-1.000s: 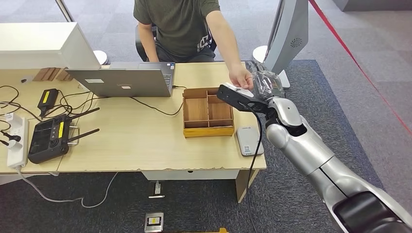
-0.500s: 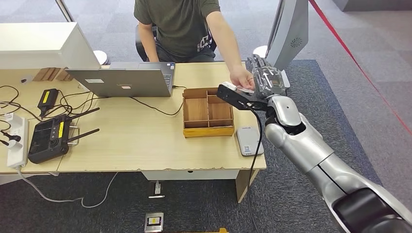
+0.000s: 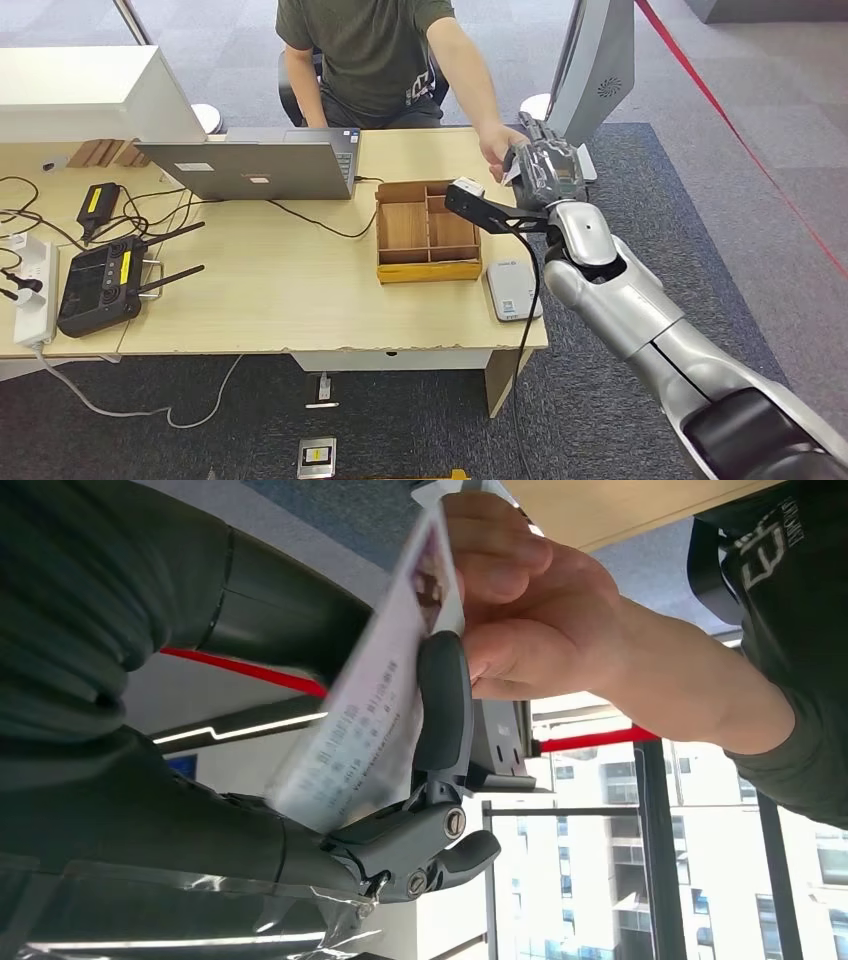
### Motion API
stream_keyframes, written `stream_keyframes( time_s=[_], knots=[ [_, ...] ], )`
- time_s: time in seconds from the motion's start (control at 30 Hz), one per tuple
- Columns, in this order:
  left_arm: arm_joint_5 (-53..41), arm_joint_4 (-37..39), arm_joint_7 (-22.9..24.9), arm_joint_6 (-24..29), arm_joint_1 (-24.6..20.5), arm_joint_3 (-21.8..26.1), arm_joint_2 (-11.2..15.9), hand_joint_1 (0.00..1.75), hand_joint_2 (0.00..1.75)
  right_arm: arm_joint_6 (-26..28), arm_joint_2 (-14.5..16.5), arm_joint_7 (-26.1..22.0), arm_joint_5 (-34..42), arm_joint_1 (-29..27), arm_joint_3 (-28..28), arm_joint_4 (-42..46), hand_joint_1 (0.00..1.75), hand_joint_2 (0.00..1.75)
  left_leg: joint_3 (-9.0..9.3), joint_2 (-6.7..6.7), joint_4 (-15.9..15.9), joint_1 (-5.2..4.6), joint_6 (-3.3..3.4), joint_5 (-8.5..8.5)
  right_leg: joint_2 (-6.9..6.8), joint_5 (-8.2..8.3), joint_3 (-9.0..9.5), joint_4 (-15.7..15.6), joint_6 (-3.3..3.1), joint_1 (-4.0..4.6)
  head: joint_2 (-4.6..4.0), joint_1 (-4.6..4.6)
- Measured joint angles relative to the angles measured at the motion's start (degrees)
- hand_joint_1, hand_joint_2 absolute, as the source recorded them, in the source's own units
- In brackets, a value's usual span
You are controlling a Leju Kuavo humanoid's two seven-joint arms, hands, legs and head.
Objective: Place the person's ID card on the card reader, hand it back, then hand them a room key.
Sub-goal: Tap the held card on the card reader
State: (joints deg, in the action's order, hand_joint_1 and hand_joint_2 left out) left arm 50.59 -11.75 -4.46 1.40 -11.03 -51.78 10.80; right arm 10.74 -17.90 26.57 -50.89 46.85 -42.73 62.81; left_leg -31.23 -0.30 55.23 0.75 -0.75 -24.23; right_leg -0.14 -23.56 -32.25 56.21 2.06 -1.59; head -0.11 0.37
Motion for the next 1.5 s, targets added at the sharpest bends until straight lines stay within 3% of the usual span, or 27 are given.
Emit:
stream_keyframes(
  time_s=[0.9, 1.5],
  knots=[
    [-1.1, 0.0, -0.1, -0.4, 0.0, 0.0, 0.0, 0.0, 0.0, -2.1, 0.8, -1.3, -1.3, -1.9, 0.1, -2.6, 1.75, 1.75, -0.01, -0.01, 0.0, 0.0, 0.0, 0.0, 0.0, 0.0, -0.01, 0.0, 0.0, 0.0, 0.0, 0.0],
    [0.1, 0.0, -1.3, 0.5, 1.2, 0.2, 0.0, 0.0, 0.0, -1.1, 1.3, -4.9, 0.4, -4.1, 0.8, -10.7, 1.75, 1.75, -0.04, 0.0, 0.0, 0.0, 0.0, 0.0, 0.0, 0.0, -0.02, 0.0, 0.0, 0.01, 0.0, -0.01]
  ],
)
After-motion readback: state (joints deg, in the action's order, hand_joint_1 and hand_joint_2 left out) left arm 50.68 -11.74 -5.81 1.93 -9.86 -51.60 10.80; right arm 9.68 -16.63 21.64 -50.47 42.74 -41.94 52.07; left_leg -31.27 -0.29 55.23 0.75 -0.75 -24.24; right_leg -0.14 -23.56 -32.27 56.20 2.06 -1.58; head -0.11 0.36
